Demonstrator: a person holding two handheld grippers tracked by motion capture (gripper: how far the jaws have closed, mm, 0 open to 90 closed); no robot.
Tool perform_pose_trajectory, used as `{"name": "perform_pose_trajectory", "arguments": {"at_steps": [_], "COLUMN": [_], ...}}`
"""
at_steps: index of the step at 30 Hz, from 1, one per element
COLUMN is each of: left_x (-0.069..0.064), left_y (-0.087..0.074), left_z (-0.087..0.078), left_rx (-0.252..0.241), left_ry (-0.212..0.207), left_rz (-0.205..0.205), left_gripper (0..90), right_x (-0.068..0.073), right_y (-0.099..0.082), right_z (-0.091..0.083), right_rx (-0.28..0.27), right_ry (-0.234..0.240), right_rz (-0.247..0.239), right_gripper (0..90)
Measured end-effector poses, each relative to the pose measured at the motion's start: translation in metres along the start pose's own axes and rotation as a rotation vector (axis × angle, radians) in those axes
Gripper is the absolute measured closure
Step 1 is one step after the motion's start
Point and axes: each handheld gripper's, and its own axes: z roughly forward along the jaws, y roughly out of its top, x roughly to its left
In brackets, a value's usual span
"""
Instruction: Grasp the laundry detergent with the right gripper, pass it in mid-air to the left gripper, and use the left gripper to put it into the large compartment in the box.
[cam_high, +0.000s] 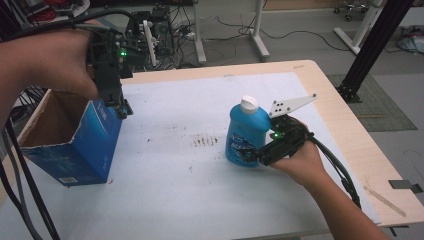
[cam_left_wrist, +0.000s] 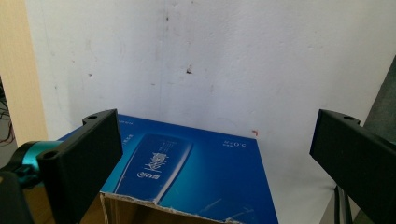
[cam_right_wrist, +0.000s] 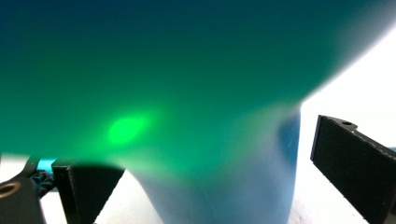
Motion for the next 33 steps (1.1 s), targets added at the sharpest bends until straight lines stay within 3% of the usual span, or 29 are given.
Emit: {"name": "perform_pose_trajectory", "arguments": {"at_steps": [6, 9, 17, 20, 33], "left_x": [-0.0002, -0.0001, 0.0003, 0.0000, 0.0009], "left_y": [0.0013, 0.0005, -0.0008, -0.0007, -0.0010], "left_z": [0.0006, 0.0009, 0.0008, 0.0002, 0.0017], "left_rx": [-0.001, 0.000, 0.003, 0.004, 0.003], "left_ry": [-0.002, -0.001, -0.001, -0.003, -0.002], "left_rz": [0.005, 0.001, 0.001, 0.000, -0.002], "left_gripper": [2.3, 2.3, 2.3, 2.3, 2.3], "right_x": [-0.0009, 0.0003, 0.0007, 0.0010, 0.0006], "right_y": [-0.0009, -0.0030, -0.0049, -0.0050, -0.0050], "right_z": [0.0014, 0.0007, 0.0022, 0.0020, 0.0018], "right_rx": [-0.025, -0.043, -0.052, -0.064, -0.083], "right_ry": [0.002, 0.009, -0.007, 0.001, 0.014], "right_rz": [0.006, -0.011, -0.012, -0.018, -0.030], "right_gripper": [6.1, 14.6, 17.2, 23.2, 29.4]}}
